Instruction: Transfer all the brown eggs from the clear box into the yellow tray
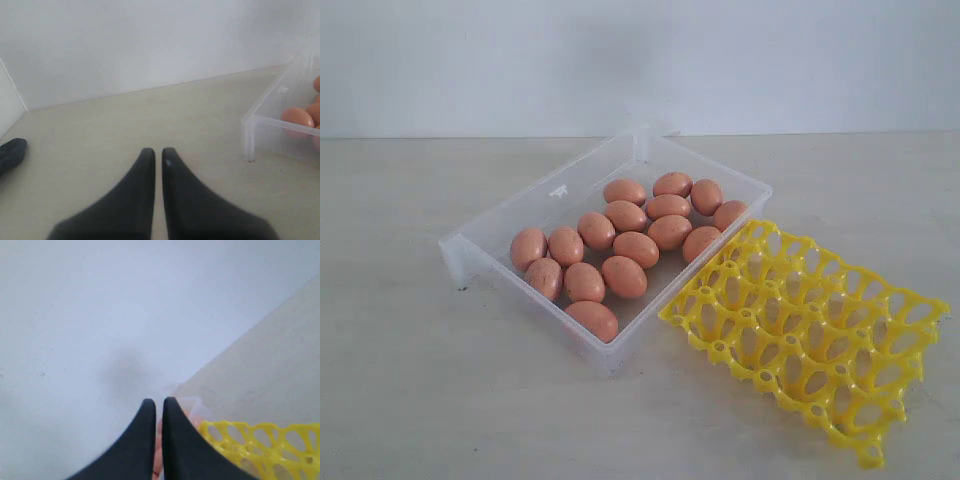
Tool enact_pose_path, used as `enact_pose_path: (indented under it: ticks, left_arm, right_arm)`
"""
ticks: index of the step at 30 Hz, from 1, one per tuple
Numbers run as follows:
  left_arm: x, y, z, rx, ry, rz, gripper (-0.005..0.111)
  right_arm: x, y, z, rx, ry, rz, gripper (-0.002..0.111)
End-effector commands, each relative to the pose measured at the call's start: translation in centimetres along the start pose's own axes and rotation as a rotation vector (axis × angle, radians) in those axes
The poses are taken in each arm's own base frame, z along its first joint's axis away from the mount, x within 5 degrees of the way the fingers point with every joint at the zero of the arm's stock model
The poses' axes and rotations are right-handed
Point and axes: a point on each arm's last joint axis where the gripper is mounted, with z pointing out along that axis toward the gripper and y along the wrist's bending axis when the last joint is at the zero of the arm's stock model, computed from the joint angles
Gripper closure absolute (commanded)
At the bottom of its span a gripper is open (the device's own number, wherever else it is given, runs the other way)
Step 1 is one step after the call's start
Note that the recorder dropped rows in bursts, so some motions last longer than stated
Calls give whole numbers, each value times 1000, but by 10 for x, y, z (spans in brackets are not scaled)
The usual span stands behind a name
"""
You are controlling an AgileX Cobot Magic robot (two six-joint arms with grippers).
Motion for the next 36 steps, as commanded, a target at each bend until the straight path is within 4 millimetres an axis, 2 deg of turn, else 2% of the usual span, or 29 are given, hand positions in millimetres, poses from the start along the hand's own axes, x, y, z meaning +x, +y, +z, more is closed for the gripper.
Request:
enact_pose_path:
  ticks: [1,3,5,9,11,13,16,19,22,25,27,30,33,36]
  left_arm:
    - [-2,0,0,6,-13,-7,103]
    - [-2,0,0,6,-13,-7,103]
    - [-2,0,0,6,-13,-7,103]
    - [-2,0,0,6,-13,-7,103]
    - [-2,0,0,6,-13,-7,103]
    - [-2,0,0,6,-13,-7,103]
    - [-2,0,0,6,-13,-7,103]
    - [-2,0,0,6,-13,-7,103]
    - [-2,0,0,6,-13,-7,103]
    - [-2,0,0,6,-13,-7,103]
    - [-2,0,0,6,-13,-7,103]
    - [-2,0,0,6,-13,-7,103]
    - [-2,0,0,6,-13,-7,103]
    - [-2,0,0,6,-13,-7,103]
  right_arm:
    - [-9,3,-1,-39,-97,46,108]
    - [-14,5,-1,-60,-151,46,108]
    - [-25,9,-4,-109,-276,48,108]
    - [-62,20,-26,-264,-728,92,108]
    - [-79,28,-25,-226,-790,153,108]
    - [-96,44,-14,-183,-775,108,108]
    - [-116,76,17,-146,-694,-100,108]
    - [-127,107,62,-176,-583,-352,108]
    - [-124,129,121,-234,-399,-592,108]
    - [-121,141,179,-243,-164,-613,108]
    - [-112,138,219,-167,26,-639,108]
    - [-93,130,264,-13,203,-757,108]
    - [-69,130,288,62,288,-902,108]
    - [-42,135,295,52,366,-1041,108]
